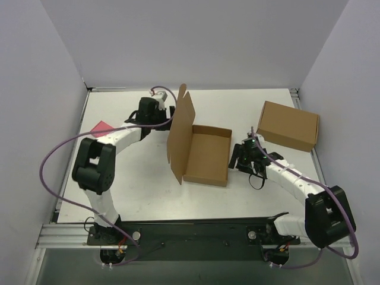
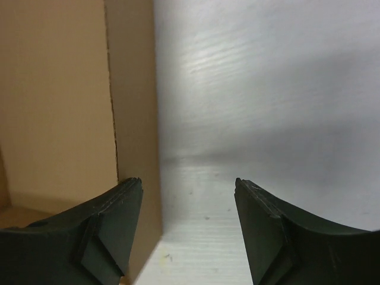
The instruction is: Fold the paper box
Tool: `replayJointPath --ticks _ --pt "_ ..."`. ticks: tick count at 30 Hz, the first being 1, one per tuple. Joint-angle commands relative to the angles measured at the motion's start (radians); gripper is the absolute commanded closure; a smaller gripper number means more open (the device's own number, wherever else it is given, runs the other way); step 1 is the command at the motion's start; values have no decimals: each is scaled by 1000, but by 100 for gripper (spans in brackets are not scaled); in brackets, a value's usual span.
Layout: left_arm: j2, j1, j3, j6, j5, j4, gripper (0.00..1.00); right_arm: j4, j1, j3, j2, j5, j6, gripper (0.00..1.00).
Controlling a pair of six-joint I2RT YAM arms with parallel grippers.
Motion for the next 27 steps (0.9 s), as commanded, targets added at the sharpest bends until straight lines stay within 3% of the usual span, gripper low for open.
replayJointPath --ticks 1,7,12,14,16,19,21,27 --pt "168 -48 190 60 177 139 11 9 182 -7 53 17 112 35" --pt "263 -56 316 132 400 207 11 37 398 -2 28 63 195 36" --pt "237 47 388 114 376 170 11 6 459 29 -87 93 149 35" --pt "204 90 387 96 369 194 11 5 405 36 -145 78 93 32" --pt "136 133 384 89 337 193 10 32 339 48 -171 -36 4 27" --pt "53 156 384 118 299 129 9 29 151 67 -182 -95 -19 22" --pt "-28 158 367 123 158 32 9 29 17 71 -165 -95 -42 21" --pt "-365 162 -15 18 -242 32 7 103 -231 194 31 -216 -114 21"
